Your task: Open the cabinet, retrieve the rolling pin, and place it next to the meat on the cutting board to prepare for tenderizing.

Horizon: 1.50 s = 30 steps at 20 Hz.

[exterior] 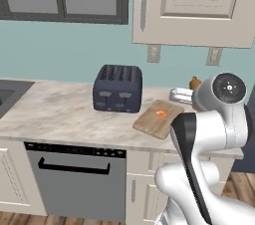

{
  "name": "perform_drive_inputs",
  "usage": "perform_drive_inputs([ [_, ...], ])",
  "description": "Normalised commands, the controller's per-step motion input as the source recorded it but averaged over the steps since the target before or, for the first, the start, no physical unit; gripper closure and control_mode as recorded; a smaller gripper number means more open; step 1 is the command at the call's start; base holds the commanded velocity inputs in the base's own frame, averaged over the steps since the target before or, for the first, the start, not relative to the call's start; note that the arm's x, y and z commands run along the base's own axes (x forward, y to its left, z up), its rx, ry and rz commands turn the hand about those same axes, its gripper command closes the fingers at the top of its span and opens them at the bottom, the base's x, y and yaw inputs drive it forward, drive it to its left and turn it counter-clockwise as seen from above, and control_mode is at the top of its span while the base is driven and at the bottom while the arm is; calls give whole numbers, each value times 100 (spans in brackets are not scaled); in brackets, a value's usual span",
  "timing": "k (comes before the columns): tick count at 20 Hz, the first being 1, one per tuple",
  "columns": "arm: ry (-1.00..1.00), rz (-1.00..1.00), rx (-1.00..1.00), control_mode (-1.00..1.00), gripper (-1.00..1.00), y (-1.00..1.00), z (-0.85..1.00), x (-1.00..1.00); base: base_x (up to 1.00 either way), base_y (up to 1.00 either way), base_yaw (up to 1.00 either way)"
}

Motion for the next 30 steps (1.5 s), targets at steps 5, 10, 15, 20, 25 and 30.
perform_drive_inputs([
  [5, 0, 0, 0, -100, 100, 0, -27, 21, 0, 0, 0],
  [10, 0, 0, 0, -100, 100, -3, -24, 30, 0, 0, 0],
  [15, 0, 0, 0, -100, 100, -10, -29, 29, 0, 0, 0],
  [20, 0, 1, 0, -100, 100, -13, -31, 26, 0, 0, 0],
  [25, 0, 1, 0, -100, 100, -12, -28, 30, 0, 0, 0],
  [30, 0, 2, 0, -100, 100, -6, -32, 31, 0, 0, 0],
])
